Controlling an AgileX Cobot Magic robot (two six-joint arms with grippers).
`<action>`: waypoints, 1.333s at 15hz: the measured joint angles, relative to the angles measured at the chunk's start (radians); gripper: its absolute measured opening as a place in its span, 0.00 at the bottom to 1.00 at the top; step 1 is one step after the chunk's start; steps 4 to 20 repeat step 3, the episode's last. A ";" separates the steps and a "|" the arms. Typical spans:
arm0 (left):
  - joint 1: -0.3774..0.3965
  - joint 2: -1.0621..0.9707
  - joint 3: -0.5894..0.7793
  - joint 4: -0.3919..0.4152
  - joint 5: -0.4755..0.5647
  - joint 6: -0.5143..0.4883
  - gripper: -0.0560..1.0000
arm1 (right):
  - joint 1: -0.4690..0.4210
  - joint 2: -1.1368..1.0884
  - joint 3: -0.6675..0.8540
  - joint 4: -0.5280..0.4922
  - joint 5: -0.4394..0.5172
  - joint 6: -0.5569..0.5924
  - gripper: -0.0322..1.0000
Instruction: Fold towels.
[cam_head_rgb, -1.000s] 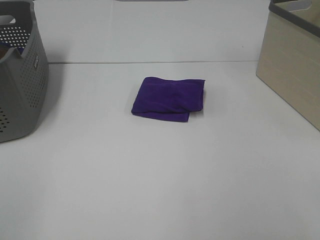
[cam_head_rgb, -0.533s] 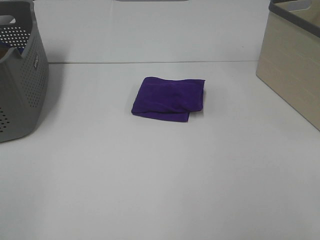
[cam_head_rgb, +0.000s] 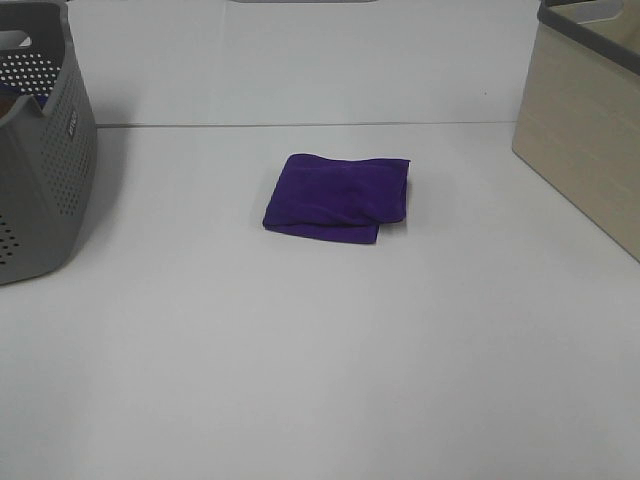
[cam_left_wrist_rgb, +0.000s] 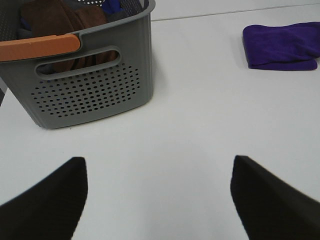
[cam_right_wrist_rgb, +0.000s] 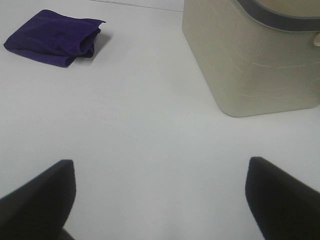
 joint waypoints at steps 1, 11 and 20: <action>0.000 0.000 0.000 0.000 0.000 0.000 0.74 | 0.000 0.000 0.000 0.000 0.000 0.000 0.90; 0.000 0.000 0.000 0.000 0.000 0.000 0.74 | 0.000 0.000 0.000 0.000 0.000 0.000 0.90; 0.000 0.000 0.000 0.000 0.000 0.000 0.74 | 0.000 0.000 0.000 0.000 0.000 0.000 0.90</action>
